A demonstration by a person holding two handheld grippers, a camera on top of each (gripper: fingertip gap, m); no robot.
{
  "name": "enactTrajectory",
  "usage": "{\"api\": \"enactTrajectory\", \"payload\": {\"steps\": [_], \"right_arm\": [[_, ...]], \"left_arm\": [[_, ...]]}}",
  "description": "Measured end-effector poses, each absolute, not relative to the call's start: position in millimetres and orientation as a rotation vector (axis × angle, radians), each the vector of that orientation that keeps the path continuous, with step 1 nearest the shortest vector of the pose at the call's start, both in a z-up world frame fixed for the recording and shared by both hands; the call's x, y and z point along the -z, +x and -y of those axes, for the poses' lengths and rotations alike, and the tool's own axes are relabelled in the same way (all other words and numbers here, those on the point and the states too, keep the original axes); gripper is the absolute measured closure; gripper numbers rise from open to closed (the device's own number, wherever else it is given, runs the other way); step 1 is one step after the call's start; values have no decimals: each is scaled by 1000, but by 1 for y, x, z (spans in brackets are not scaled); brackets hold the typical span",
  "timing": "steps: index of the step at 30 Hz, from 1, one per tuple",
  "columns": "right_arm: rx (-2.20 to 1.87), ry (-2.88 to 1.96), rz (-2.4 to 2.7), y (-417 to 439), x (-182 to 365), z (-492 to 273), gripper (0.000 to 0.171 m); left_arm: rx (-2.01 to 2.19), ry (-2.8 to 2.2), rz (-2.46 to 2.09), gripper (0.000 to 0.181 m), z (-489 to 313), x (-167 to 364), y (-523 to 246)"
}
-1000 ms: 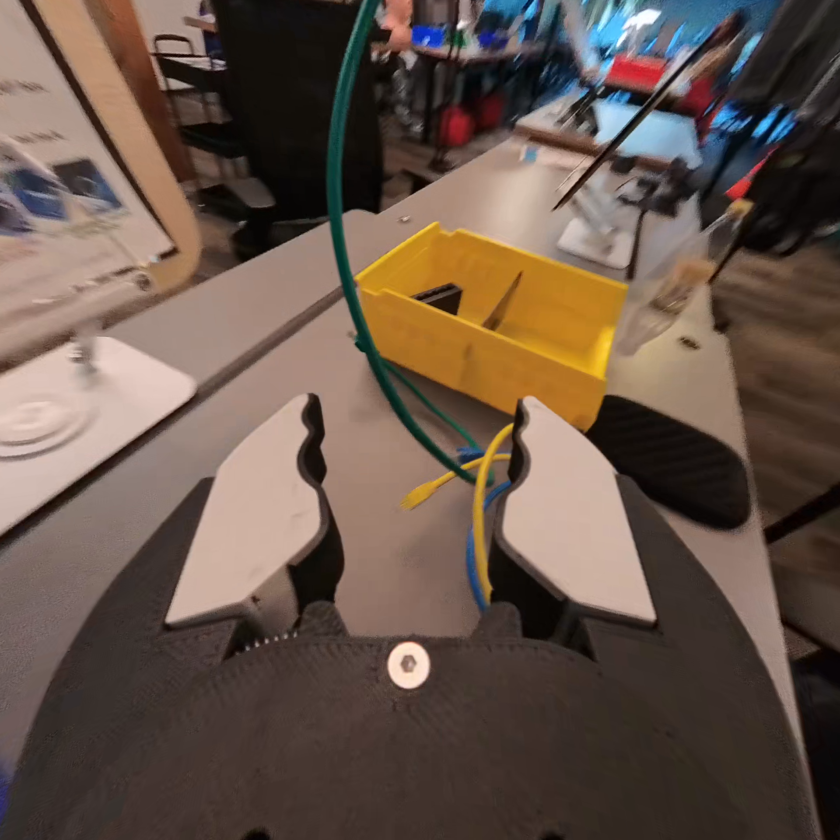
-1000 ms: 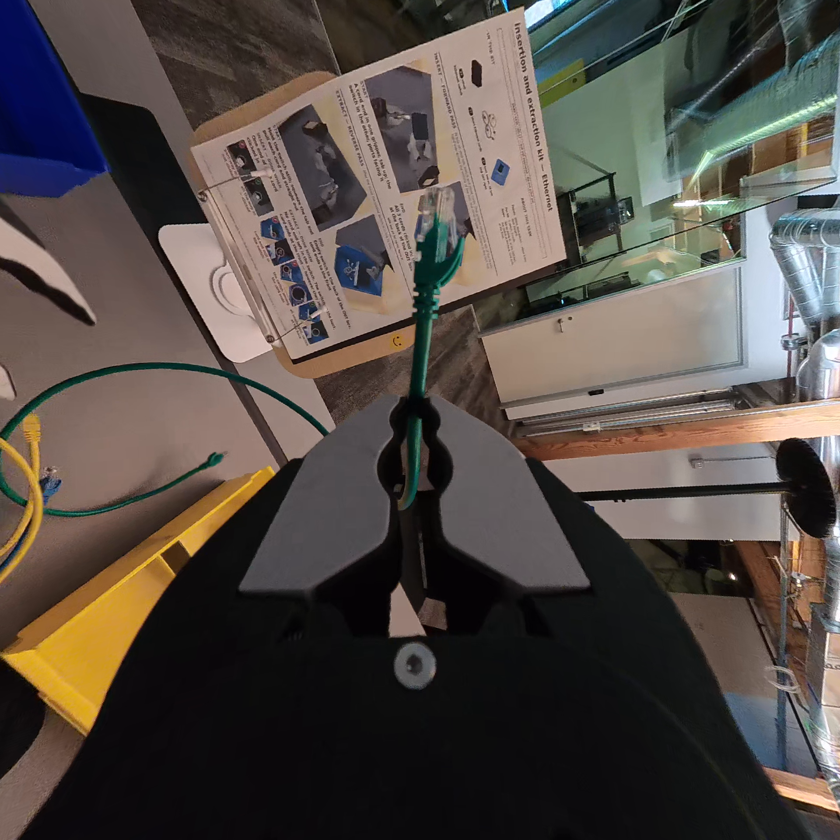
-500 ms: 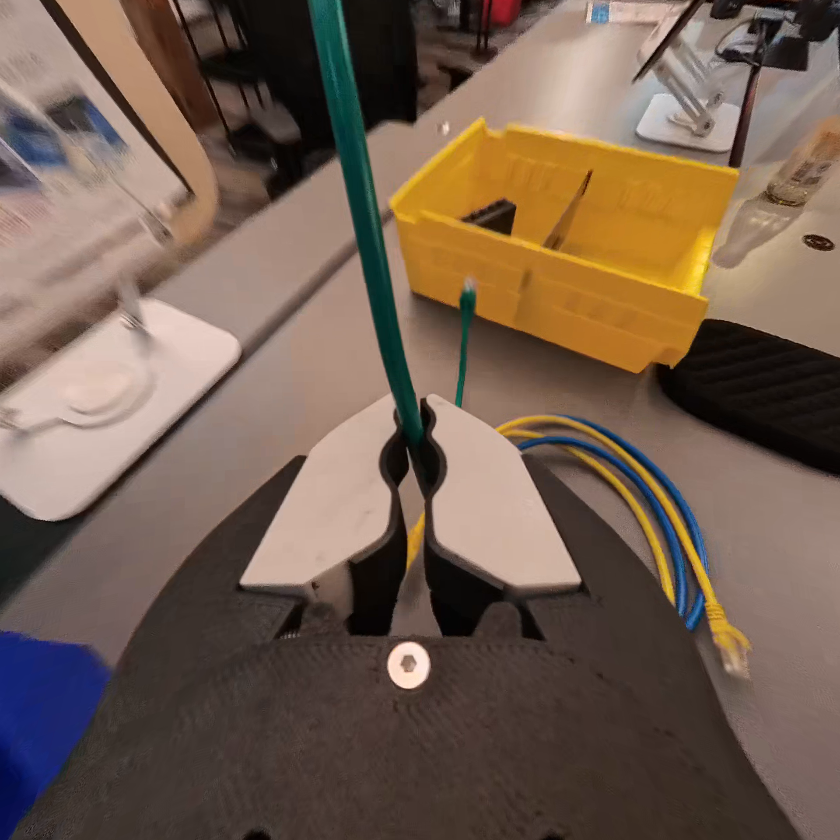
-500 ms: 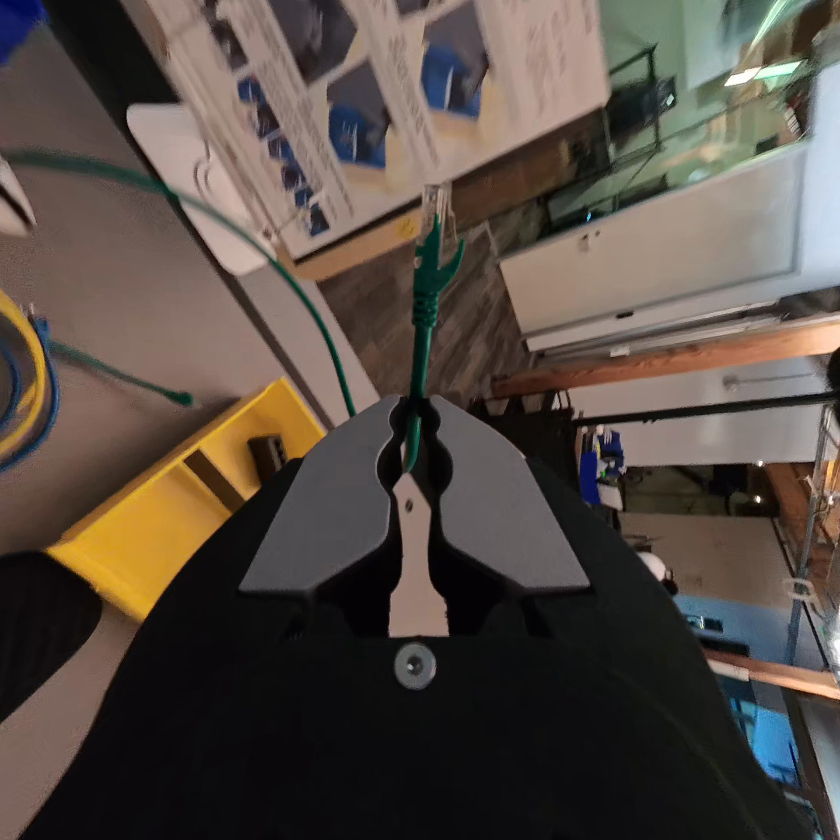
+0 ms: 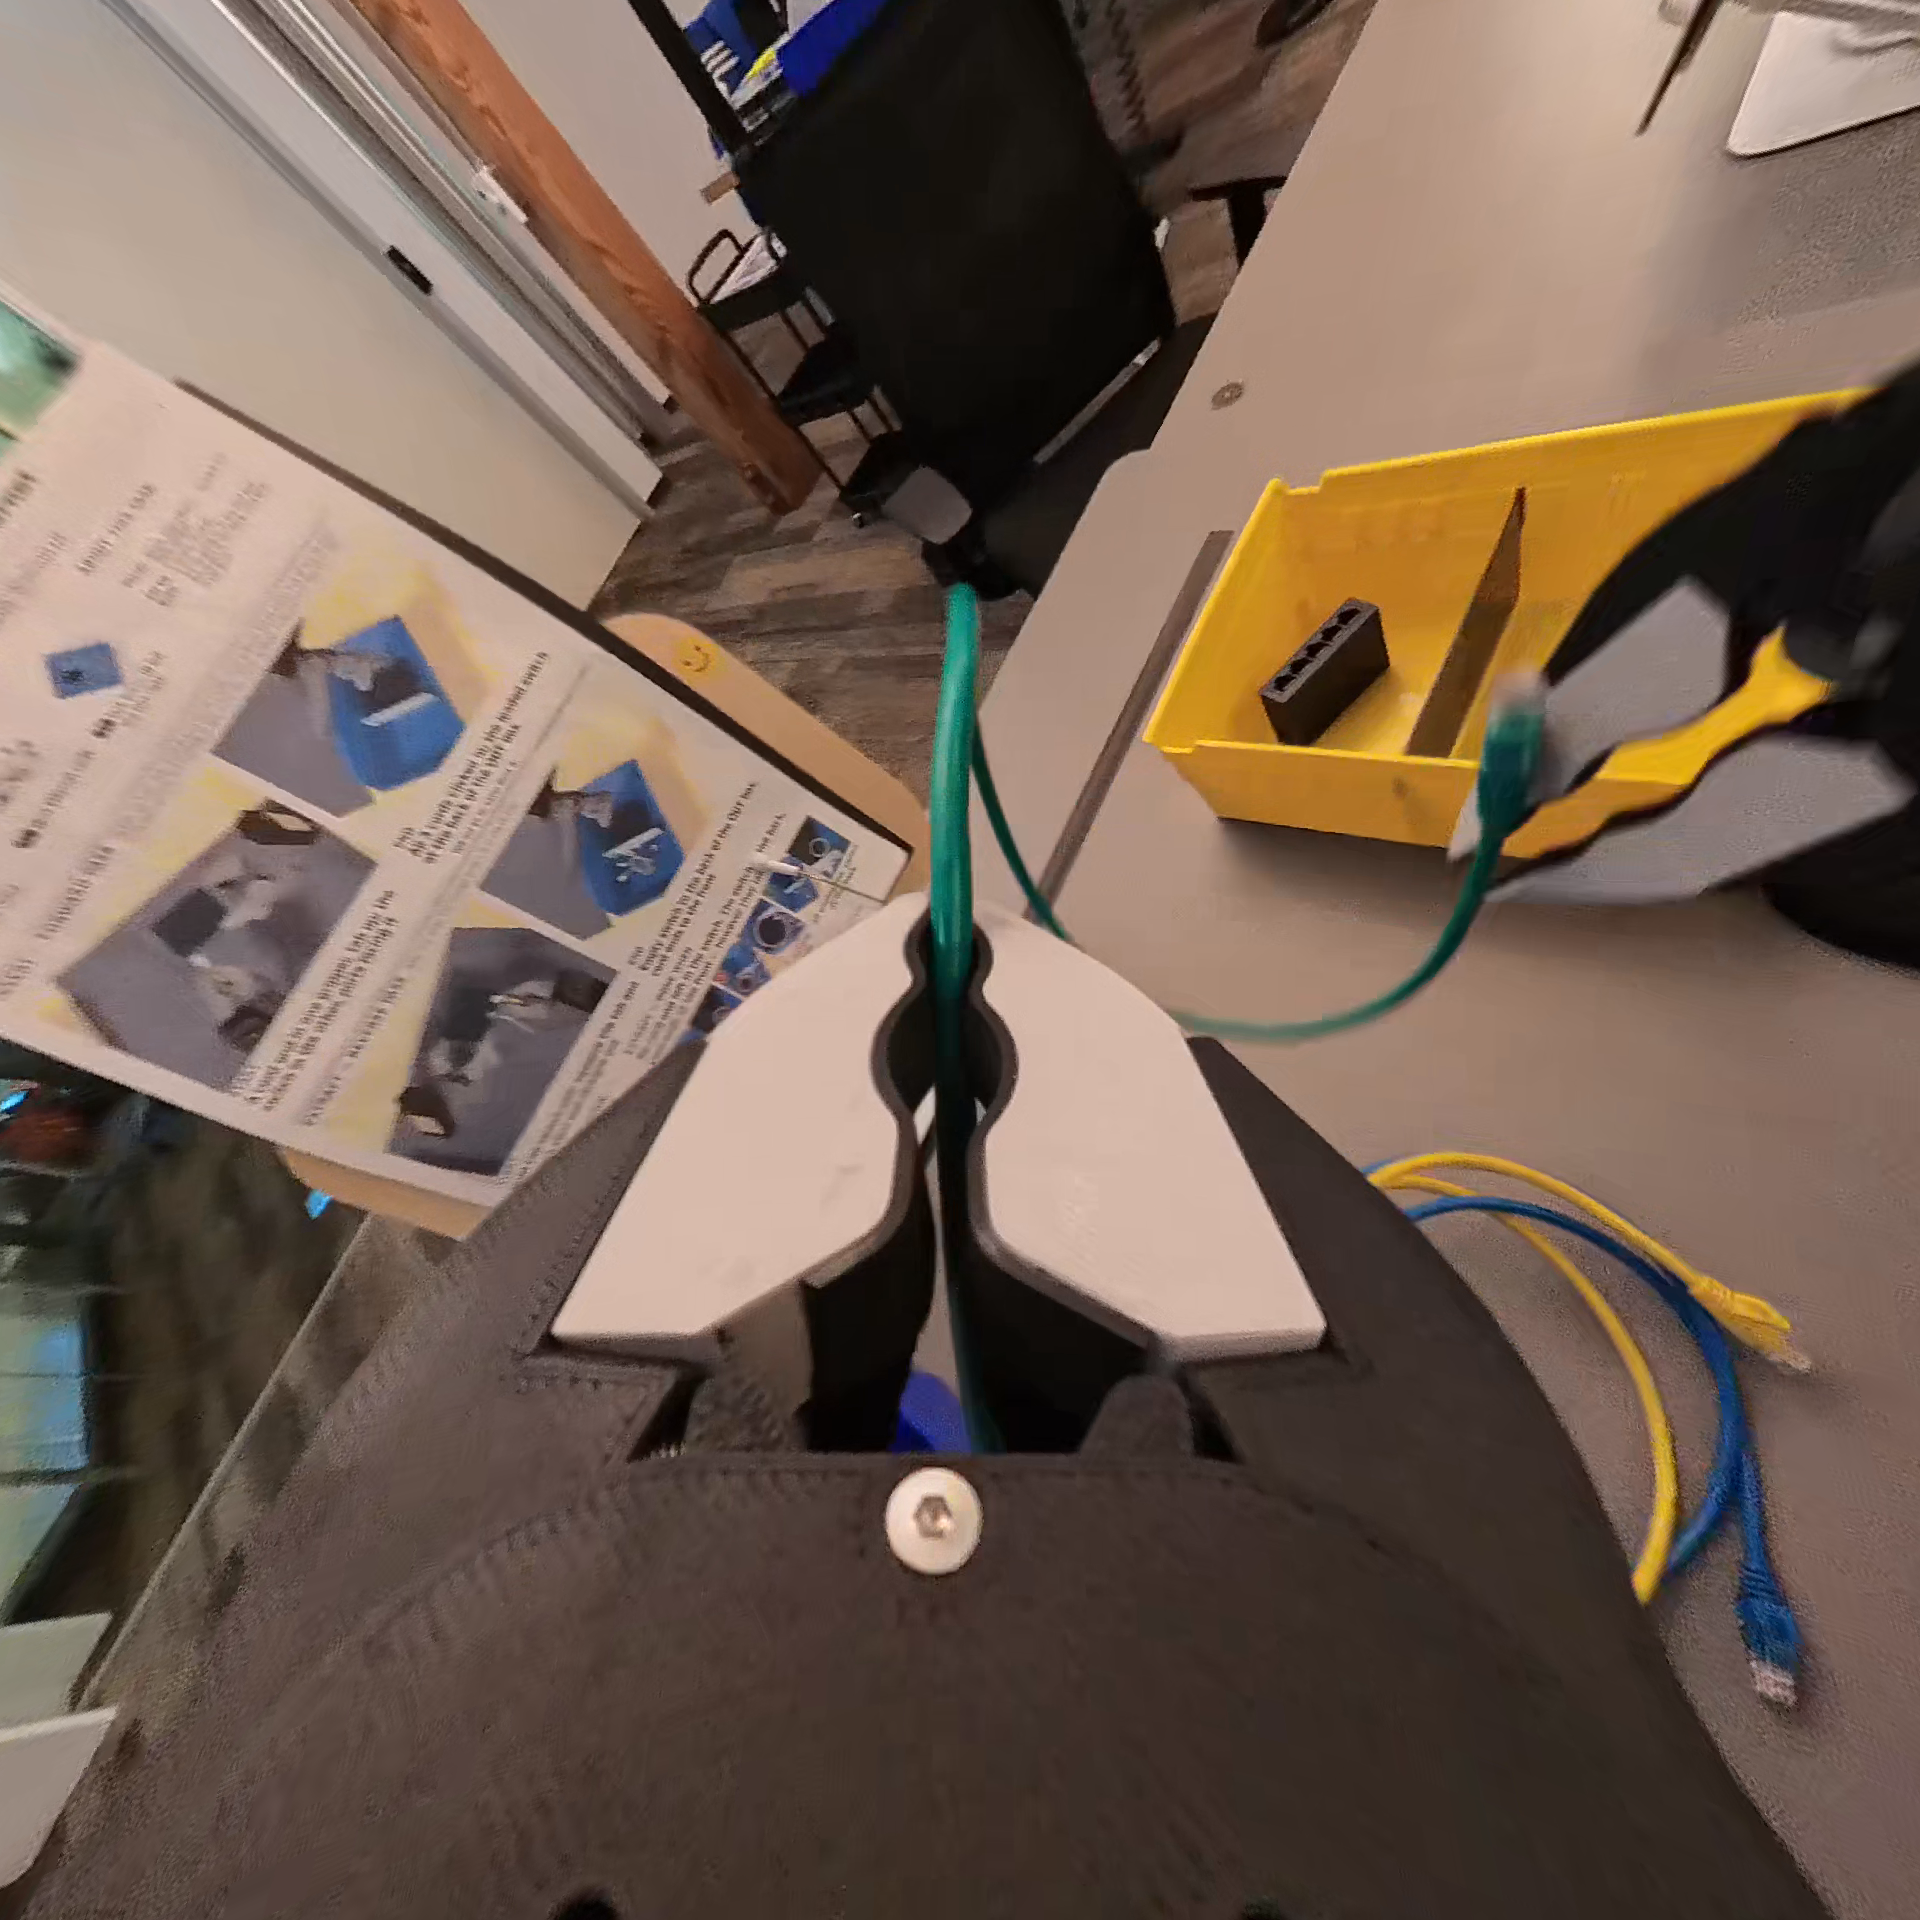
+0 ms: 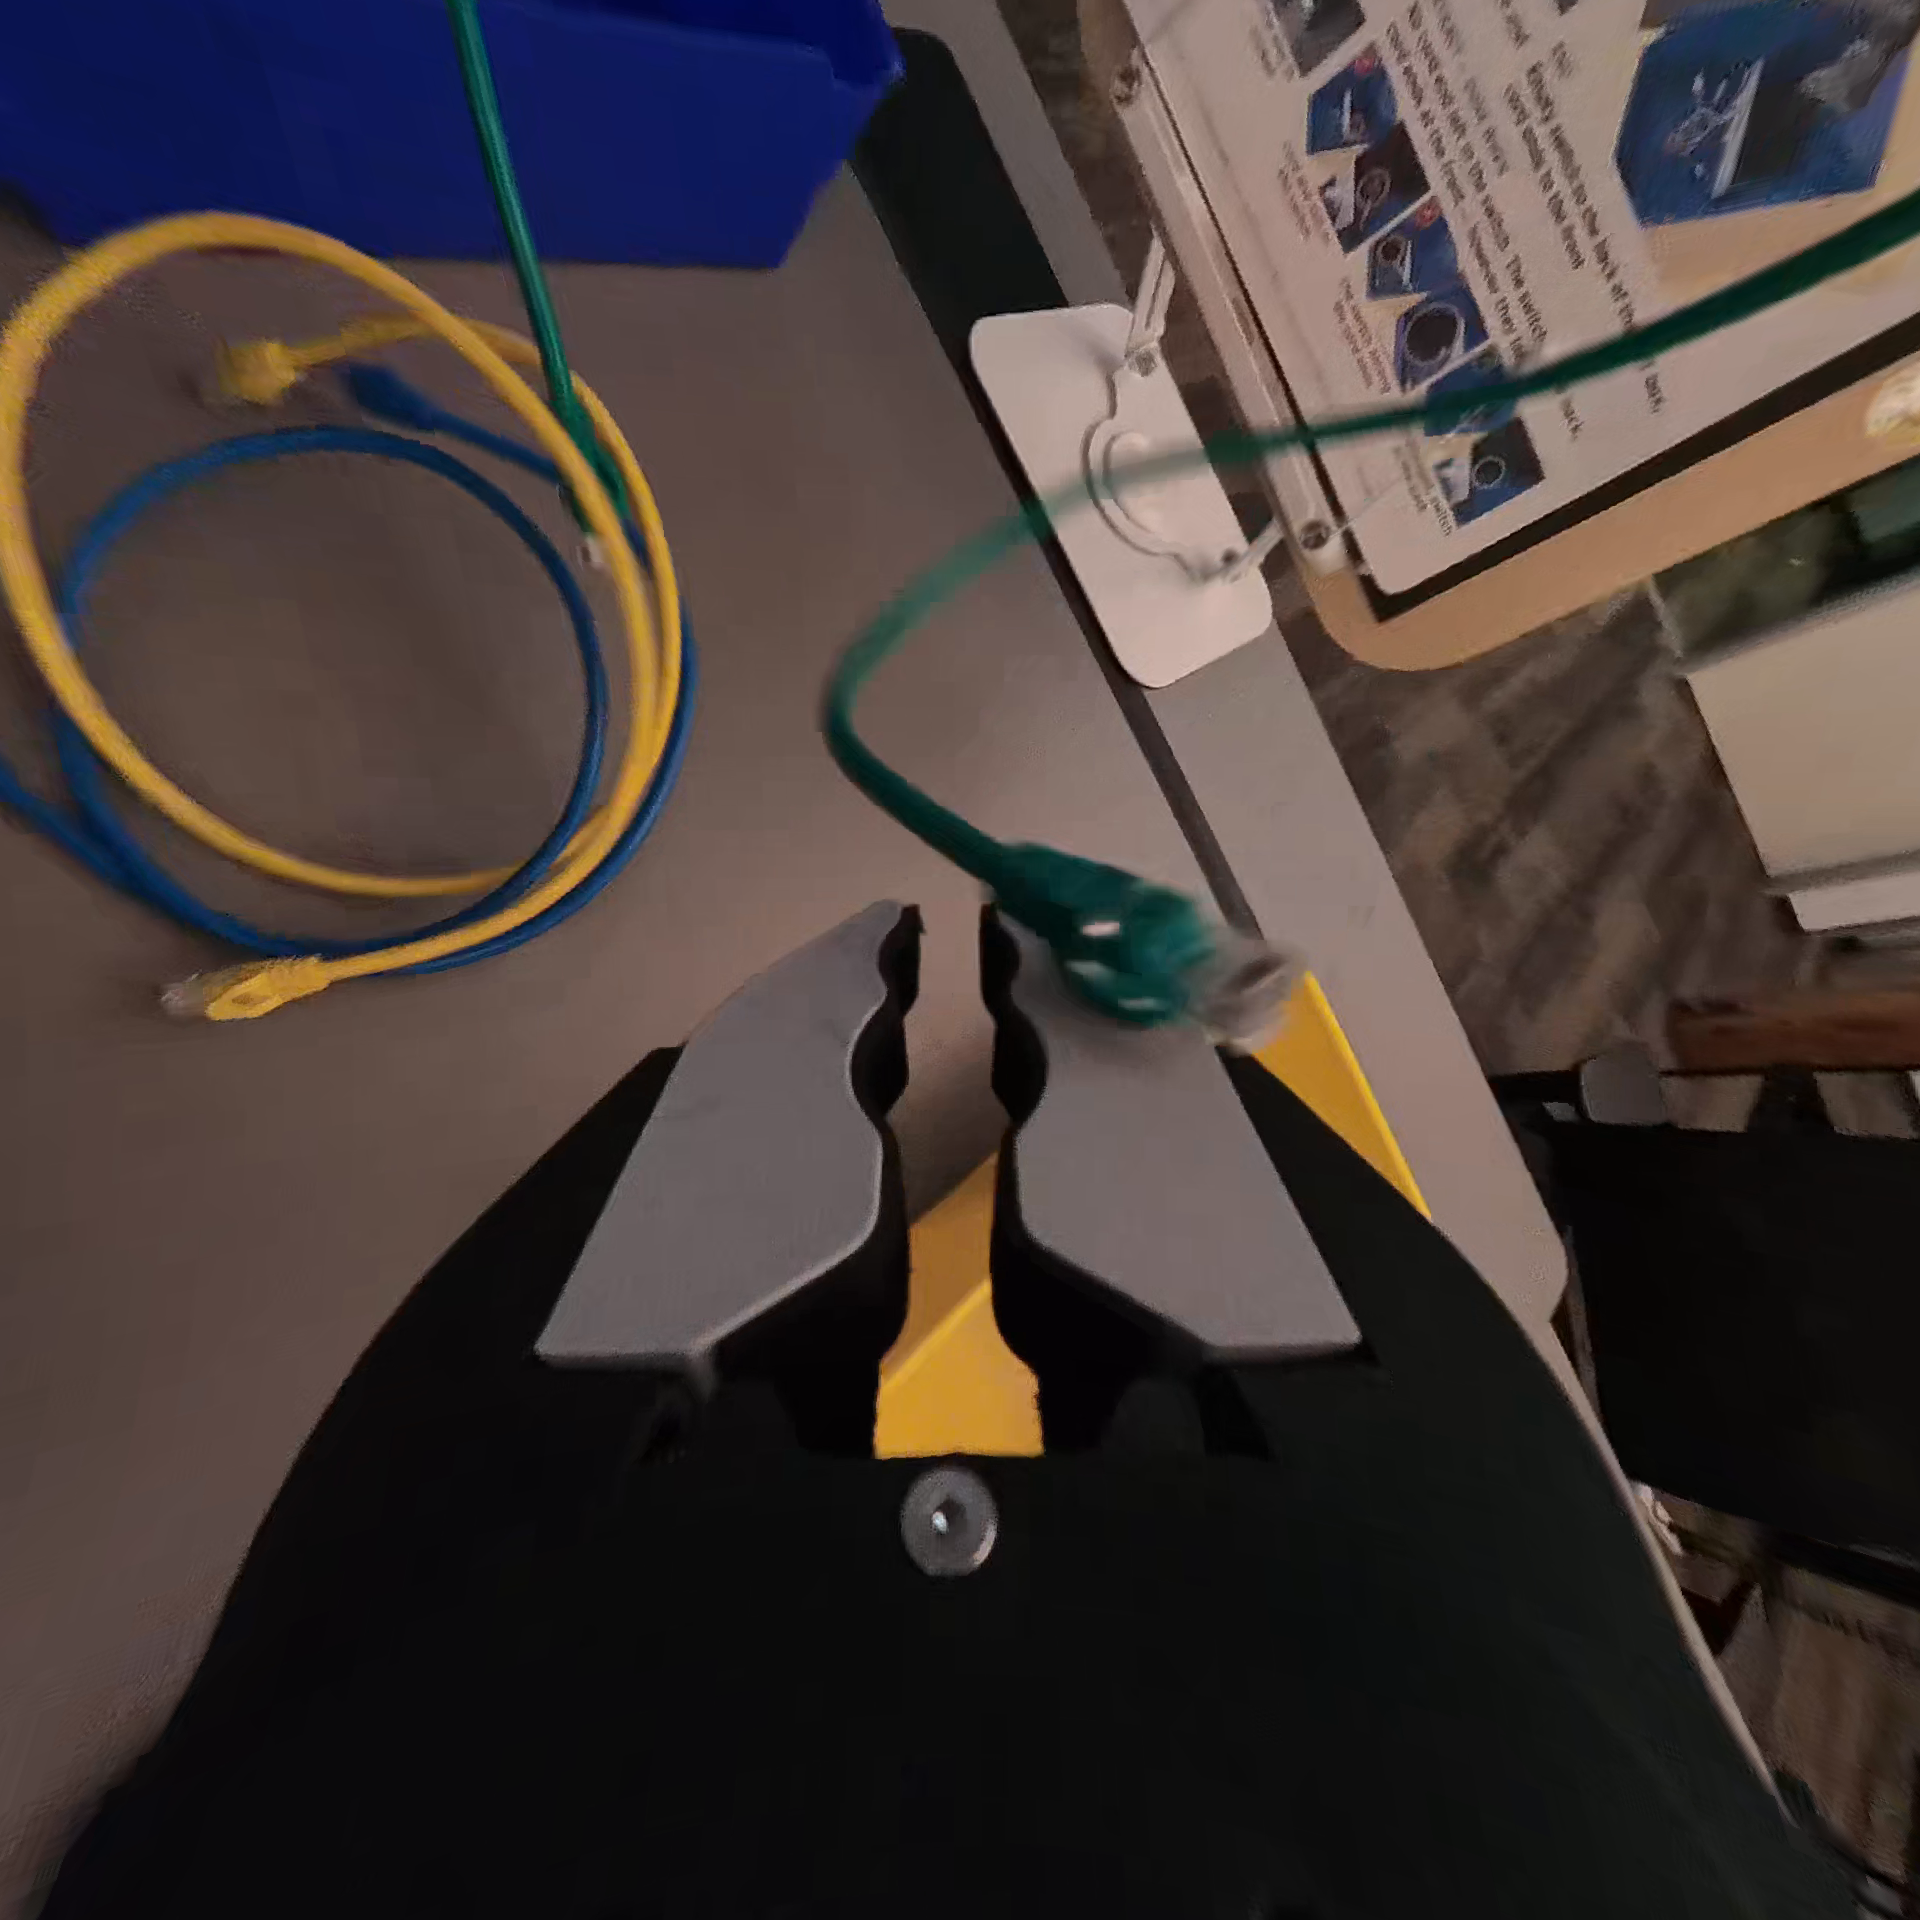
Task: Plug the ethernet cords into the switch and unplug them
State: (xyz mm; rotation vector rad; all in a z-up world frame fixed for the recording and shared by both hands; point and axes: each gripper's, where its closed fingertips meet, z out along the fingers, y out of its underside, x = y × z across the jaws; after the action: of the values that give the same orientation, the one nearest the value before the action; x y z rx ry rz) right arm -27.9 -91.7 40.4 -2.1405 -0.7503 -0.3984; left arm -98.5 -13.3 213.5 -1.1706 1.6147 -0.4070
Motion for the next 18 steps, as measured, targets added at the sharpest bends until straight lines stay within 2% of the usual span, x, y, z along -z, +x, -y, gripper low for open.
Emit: {"api": "enactTrajectory", "payload": {"steps": [4,7,10,14,18], "right_arm": [[425,-2168,663,-24,4,67,132],[352,-2089,626,-36,12,63,132],[259,-1950,615,-52,-3,72,131],[169,-1772,627,-60,-47,95,119],[242,-1546,711,-56,-87,115,93]], "left_arm": [[309,-1201,-1609,181,8,-239,-105],[256,-1230,-1637,181,8,-253,-112],[184,-1226,-1644,181,12,-265,-120],[206,-1201,-1676,181,28,-274,-122],[305,-1164,-1703,181,49,-282,-120]]}}
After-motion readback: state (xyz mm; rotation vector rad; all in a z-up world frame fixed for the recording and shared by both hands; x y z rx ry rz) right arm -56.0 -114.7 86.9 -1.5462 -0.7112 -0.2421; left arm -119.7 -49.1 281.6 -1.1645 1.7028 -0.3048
